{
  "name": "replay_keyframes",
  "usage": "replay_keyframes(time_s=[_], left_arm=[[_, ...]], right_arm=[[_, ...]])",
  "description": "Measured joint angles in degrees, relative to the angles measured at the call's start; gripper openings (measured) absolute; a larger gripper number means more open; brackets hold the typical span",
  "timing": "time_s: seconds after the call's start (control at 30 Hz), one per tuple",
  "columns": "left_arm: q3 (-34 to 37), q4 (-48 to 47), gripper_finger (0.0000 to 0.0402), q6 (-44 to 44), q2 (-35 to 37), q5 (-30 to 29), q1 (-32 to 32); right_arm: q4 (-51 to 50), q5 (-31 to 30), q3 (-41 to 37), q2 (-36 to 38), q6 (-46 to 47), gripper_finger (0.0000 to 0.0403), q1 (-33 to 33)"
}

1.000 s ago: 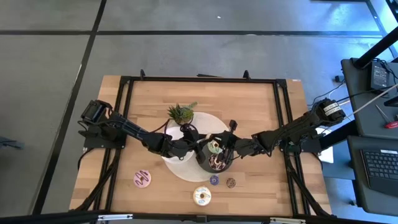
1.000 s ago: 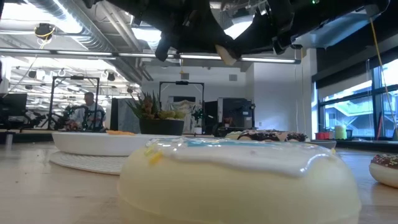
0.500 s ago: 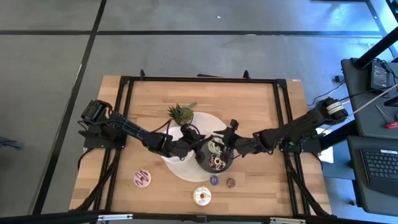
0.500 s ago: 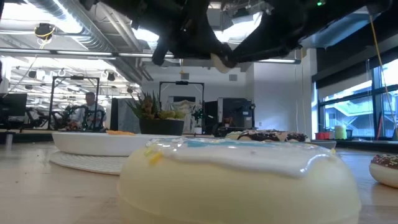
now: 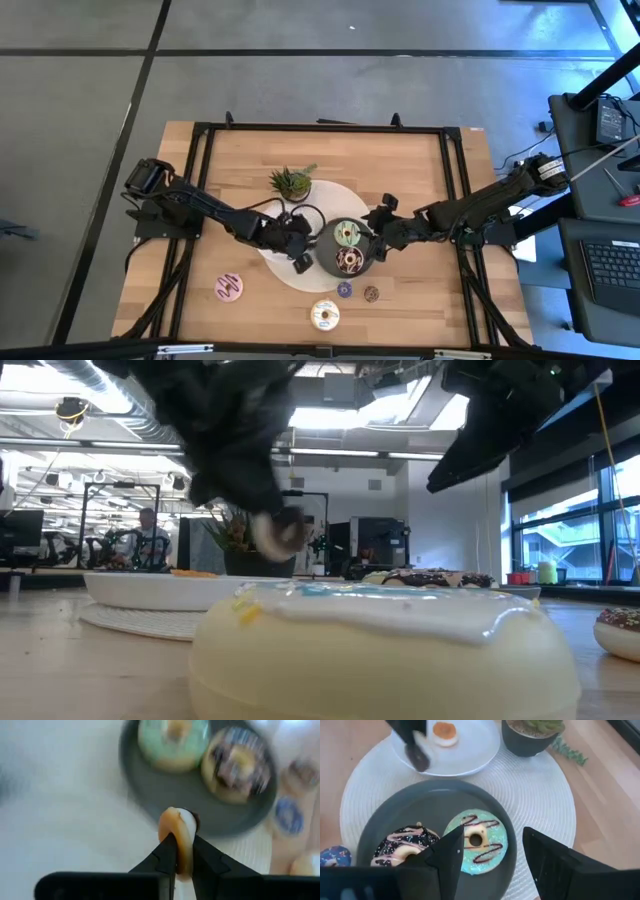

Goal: Pick & Place donuts
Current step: Put the small black donut on the white plate

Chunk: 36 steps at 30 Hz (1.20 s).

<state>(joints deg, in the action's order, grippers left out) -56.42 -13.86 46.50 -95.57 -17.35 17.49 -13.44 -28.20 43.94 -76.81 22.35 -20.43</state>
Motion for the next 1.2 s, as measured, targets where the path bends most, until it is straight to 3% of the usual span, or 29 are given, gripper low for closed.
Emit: replay_keyframes(time_s=[0.27,0.63,1.2], left_arm=[[0.00,-13.16,0.0034,9.18,0.02,3.15,0.01],[0.00,-13.36,0.0032,8.04,0.02,4.92,0.03],[0.00,-12.19,0.0068,4.90,0.02,4.84,0.03]], right_arm=[[0.05,-0.20,0.00,-0.03,-0.11,0.0204,0.07],[0.05,-0.62,0.00,-0.03,-0.22,0.0204,0.07],[0.04,-0.64,0.00,-0.06,-0.17,0.0204,0.07]])
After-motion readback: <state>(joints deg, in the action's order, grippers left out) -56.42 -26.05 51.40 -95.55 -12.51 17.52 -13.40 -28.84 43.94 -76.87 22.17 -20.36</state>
